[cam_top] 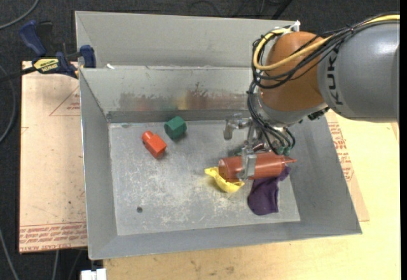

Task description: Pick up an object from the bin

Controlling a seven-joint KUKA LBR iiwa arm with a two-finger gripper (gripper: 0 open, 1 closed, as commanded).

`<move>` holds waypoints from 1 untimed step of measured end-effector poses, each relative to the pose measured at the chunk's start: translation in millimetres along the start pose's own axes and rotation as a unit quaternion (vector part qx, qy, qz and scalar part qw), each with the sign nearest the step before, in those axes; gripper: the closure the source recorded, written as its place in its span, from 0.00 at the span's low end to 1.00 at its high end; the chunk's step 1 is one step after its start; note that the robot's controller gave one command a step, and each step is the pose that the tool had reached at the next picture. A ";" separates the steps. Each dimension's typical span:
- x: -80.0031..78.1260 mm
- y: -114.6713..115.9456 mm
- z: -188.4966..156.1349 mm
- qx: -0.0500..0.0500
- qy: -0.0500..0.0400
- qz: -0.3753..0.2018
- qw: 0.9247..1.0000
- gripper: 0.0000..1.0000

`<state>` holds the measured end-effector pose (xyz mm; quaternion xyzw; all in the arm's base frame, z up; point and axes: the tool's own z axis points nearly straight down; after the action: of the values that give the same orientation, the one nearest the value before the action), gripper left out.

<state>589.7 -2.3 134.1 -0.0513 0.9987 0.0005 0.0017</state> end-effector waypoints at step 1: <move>12.7 -14.1 20.5 -0.001 0.002 -0.134 0.991 0.00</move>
Offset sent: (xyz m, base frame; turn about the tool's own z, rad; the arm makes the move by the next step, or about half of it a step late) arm 0.0048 -0.0215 -0.0197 0.0143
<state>578.6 -17.5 113.6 -0.1847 0.9828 0.0008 -0.0004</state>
